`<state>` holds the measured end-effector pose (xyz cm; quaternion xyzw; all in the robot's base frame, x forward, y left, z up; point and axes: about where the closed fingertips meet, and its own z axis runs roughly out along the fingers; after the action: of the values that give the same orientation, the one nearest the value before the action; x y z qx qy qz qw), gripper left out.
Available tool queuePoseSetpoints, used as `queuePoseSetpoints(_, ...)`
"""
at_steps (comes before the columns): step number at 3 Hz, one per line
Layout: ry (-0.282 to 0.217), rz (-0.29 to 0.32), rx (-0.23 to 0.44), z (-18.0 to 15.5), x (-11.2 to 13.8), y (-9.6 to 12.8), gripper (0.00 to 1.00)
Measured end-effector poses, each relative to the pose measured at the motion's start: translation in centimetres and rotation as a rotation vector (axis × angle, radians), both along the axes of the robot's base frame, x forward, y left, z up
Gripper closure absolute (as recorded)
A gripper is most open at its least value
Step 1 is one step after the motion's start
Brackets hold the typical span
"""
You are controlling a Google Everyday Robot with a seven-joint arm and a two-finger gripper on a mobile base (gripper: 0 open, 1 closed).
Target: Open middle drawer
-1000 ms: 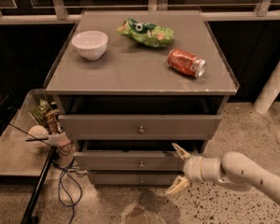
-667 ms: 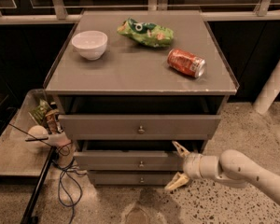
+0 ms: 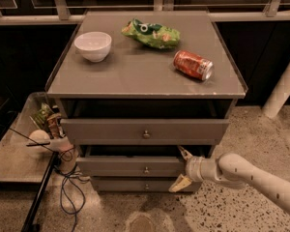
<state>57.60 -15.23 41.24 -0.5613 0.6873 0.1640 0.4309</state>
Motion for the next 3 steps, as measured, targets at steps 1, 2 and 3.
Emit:
queuePoseSetpoints(1, 0.000, 0.000, -0.001, -0.05, 0.02, -0.02, 0.00)
queuePoseSetpoints(2, 0.000, 0.000, -0.001, -0.05, 0.02, -0.02, 0.18)
queuePoseSetpoints(3, 0.000, 0.000, -0.001, -0.05, 0.02, -0.01, 0.41)
